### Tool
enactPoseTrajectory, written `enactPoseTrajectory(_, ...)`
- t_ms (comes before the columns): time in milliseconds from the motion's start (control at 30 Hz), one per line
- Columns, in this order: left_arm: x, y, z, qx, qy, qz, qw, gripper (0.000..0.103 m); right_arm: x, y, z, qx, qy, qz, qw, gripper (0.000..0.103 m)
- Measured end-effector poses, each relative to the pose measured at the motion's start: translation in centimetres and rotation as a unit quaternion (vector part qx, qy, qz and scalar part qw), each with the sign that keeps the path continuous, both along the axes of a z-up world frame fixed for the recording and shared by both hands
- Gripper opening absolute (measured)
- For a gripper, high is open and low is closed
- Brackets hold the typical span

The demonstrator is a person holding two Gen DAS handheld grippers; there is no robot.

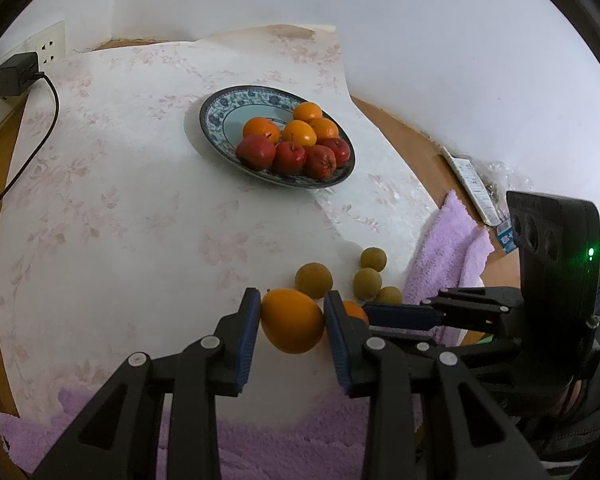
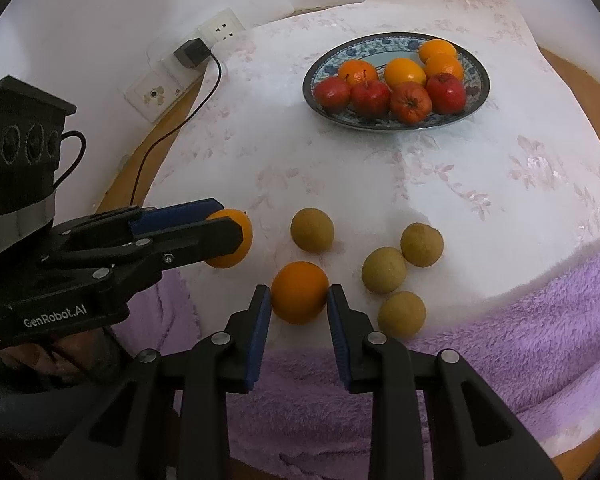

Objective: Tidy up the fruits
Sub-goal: 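Carry the orange with the left gripper while the right gripper carries its orange onto the plate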

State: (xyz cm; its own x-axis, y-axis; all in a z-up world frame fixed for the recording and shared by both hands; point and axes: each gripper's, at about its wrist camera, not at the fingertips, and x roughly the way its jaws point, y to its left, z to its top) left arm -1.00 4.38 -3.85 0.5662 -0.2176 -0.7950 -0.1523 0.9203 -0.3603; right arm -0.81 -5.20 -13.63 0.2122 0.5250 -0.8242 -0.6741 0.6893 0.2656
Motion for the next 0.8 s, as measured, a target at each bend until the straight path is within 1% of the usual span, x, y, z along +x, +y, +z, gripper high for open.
enactPoseTrajectory(167,0.3,0.4,-0.1,0.002,-0.002,0.009,1.0,0.034,0.4,0.0,0.6,0.001,-0.004,-0.005,1.0,0.029)
enactPoseTrajectory(467,1.2,0.9,0.1,0.005,-0.003,0.014,0.9999,0.034,1.6,-0.2,1.3,0.023,-0.002,-0.005,1.0,0.029)
enactPoseTrajectory(800,3.1,1.5,0.3,0.004,-0.008,0.019,0.9998,0.034,4.3,-0.1,3.2,0.046,-0.012,-0.024,0.999,0.029)
